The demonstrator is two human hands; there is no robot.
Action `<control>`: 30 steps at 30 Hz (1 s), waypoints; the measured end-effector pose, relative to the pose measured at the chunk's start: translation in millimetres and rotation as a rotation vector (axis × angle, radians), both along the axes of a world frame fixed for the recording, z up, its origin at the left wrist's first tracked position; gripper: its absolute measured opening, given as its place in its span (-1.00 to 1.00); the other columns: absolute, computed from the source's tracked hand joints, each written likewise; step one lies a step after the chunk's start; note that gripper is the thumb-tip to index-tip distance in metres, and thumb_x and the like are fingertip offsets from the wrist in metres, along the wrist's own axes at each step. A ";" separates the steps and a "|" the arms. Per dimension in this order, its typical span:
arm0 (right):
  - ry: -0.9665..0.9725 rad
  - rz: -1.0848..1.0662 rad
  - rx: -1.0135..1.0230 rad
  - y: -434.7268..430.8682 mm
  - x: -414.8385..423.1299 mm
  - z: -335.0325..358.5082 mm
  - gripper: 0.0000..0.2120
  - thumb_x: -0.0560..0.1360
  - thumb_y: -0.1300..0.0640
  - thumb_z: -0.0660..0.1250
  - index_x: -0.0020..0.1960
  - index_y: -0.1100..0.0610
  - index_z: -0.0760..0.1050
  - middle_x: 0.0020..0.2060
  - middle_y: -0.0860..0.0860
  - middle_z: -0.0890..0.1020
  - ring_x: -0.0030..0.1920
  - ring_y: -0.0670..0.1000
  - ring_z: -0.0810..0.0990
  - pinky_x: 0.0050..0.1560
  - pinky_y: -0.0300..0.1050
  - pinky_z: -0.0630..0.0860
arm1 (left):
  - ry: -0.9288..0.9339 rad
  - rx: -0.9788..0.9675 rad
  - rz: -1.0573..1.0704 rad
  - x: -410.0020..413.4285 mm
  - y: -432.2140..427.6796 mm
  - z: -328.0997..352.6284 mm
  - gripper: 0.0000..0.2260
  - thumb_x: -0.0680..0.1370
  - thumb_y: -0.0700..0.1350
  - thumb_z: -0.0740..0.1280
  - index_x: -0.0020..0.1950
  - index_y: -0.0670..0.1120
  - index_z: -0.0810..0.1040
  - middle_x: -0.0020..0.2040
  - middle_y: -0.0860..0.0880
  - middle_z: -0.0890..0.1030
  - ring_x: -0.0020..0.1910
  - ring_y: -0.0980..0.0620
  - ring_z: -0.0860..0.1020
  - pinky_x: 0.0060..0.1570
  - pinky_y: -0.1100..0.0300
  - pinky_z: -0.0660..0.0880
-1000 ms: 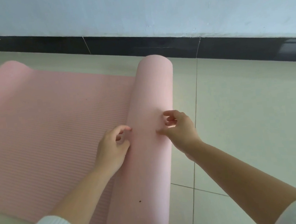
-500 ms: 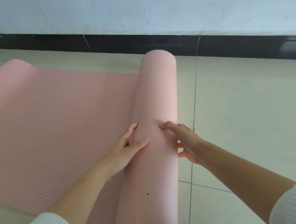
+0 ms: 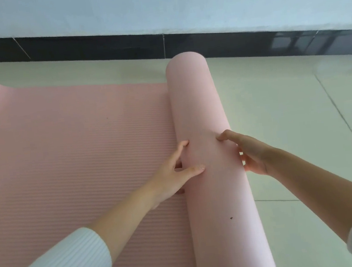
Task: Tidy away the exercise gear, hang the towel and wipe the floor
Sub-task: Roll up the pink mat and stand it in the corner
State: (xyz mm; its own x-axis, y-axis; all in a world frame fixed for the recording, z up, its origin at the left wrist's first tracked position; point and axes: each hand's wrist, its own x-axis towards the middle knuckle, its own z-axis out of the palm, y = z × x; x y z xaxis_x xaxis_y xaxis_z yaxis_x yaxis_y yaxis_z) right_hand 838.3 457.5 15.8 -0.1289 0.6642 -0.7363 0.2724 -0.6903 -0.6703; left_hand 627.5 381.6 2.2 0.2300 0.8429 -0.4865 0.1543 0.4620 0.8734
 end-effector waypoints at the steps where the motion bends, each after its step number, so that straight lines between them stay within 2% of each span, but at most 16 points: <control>1: -0.013 -0.016 0.000 -0.6 18.9 0.6 -0.68 0.38 -0.08 0.40 0.10 0.01 0.57 -0.01 -0.01 0.65 0.03 0.07 0.61 0.06 0.01 0.59 | -0.009 0.000 -0.035 16.2 2.2 -1.7 -0.40 0.48 0.00 0.43 0.39 0.37 0.22 0.17 0.16 0.60 0.05 0.20 0.62 -0.09 0.24 0.58; 3: -0.032 -0.046 -0.002 -2.5 56.7 2.0 -0.65 0.36 -0.08 0.41 0.10 0.02 0.60 0.02 0.01 0.68 0.10 0.08 0.62 0.17 0.07 0.55 | -0.015 0.007 -0.100 49.1 6.6 -3.6 -0.38 0.50 -0.03 0.43 0.41 0.34 0.18 0.17 0.18 0.60 0.02 0.26 0.62 -0.23 0.43 0.51; 5: -0.052 -0.077 0.006 -5.0 93.5 4.1 -0.62 0.33 -0.09 0.42 0.11 0.02 0.61 0.03 0.02 0.69 0.13 0.09 0.62 0.24 0.11 0.51 | -0.008 0.018 -0.165 82.9 11.7 -5.5 -0.35 0.50 -0.02 0.43 0.43 0.33 0.14 0.19 0.20 0.59 0.02 0.31 0.60 -0.29 0.53 0.45; 10: -0.073 -0.162 0.038 -13.8 174.7 13.0 -0.61 0.39 -0.08 0.40 0.13 0.10 0.60 0.00 0.07 0.71 0.08 0.10 0.66 0.27 0.08 0.48 | -0.033 0.040 -0.287 162.6 26.8 -11.4 -0.34 0.52 -0.05 0.40 0.48 0.26 0.11 0.20 0.17 0.60 0.05 0.30 0.57 -0.24 0.54 0.41; 12: -0.120 -0.183 0.063 -17.2 197.3 14.7 -0.51 0.33 -0.14 0.45 0.16 0.11 0.58 0.01 0.07 0.70 0.07 0.10 0.66 0.25 0.09 0.50 | -0.054 0.027 -0.329 187.1 29.9 -11.7 -0.33 0.53 -0.03 0.38 0.50 0.26 0.06 0.25 0.20 0.56 0.14 0.33 0.52 -0.14 0.49 0.42; 14: -0.180 -0.220 0.080 -21.0 213.3 8.9 -0.29 0.16 -0.25 0.54 0.20 0.08 0.51 0.07 0.05 0.67 0.10 0.08 0.64 0.22 0.08 0.51 | -0.062 0.009 -0.346 202.8 30.6 -13.7 -0.32 0.54 0.00 0.36 0.50 0.30 0.02 0.31 0.23 0.49 0.23 0.32 0.46 0.00 0.40 0.38; 15: -0.200 -0.243 0.089 -22.9 217.2 4.8 -0.24 0.12 -0.27 0.55 0.20 0.07 0.47 0.10 0.05 0.64 0.12 0.07 0.62 0.20 0.08 0.52 | -0.062 0.008 -0.340 206.7 30.6 -15.2 -0.33 0.54 0.01 0.36 0.49 0.31 0.02 0.32 0.23 0.48 0.24 0.32 0.45 0.02 0.39 0.36; 19: -0.236 -0.254 0.131 -27.2 211.3 3.0 -0.26 0.23 -0.25 0.52 0.26 0.04 0.34 0.12 0.02 0.55 0.09 0.03 0.56 0.06 0.05 0.54 | -0.051 0.041 -0.213 206.3 30.1 -16.8 -0.52 0.54 0.01 0.36 0.37 0.30 0.25 0.25 0.22 0.52 0.17 0.30 0.49 0.00 0.37 0.42; 22: -0.272 -0.212 0.168 -27.2 206.3 5.7 -0.29 0.27 -0.24 0.50 0.27 0.03 0.30 0.09 -0.01 0.52 0.08 0.04 0.56 0.12 0.11 0.53 | -0.122 0.013 -0.087 206.4 28.5 -17.2 -0.56 0.48 -0.03 0.43 0.28 0.21 0.34 0.13 0.18 0.62 0.07 0.23 0.59 -0.15 0.35 0.51; 25: -0.293 -0.216 0.183 -26.0 199.7 5.2 -0.31 0.29 -0.21 0.50 0.25 0.05 0.29 0.08 0.01 0.52 0.08 0.07 0.57 0.15 0.13 0.53 | -0.214 -0.057 0.033 212.8 31.1 -22.3 -0.46 0.38 -0.04 0.54 0.22 0.13 0.32 0.15 0.06 0.63 0.09 0.05 0.63 0.03 0.00 0.60; 26: -0.291 -0.232 0.185 -25.7 197.9 4.5 -0.32 0.29 -0.21 0.49 0.24 0.05 0.28 0.08 0.03 0.52 0.07 0.08 0.57 0.15 0.13 0.53 | -0.218 -0.045 0.049 215.6 32.2 -22.6 -0.43 0.35 -0.06 0.57 0.21 0.11 0.31 0.17 0.04 0.61 0.10 0.03 0.62 0.05 -0.02 0.59; 30: -0.253 -0.285 0.159 -27.9 199.8 3.6 -0.38 0.24 -0.25 0.44 0.14 0.06 0.35 0.10 0.08 0.54 0.10 0.10 0.58 0.21 0.20 0.50 | -0.181 0.075 0.069 226.7 33.5 -18.6 -0.39 0.32 -0.06 0.58 0.22 0.11 0.30 0.20 0.05 0.51 0.10 0.08 0.59 0.02 0.11 0.59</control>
State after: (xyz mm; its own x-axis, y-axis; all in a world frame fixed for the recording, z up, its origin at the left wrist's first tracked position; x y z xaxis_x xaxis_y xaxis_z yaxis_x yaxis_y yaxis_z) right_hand 1038.1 429.6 19.4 0.2489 0.7549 -0.6068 0.2553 -0.6555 -0.7107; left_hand 854.2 415.2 -16.4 0.2486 0.8921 -0.3774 -0.0383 0.3984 0.9164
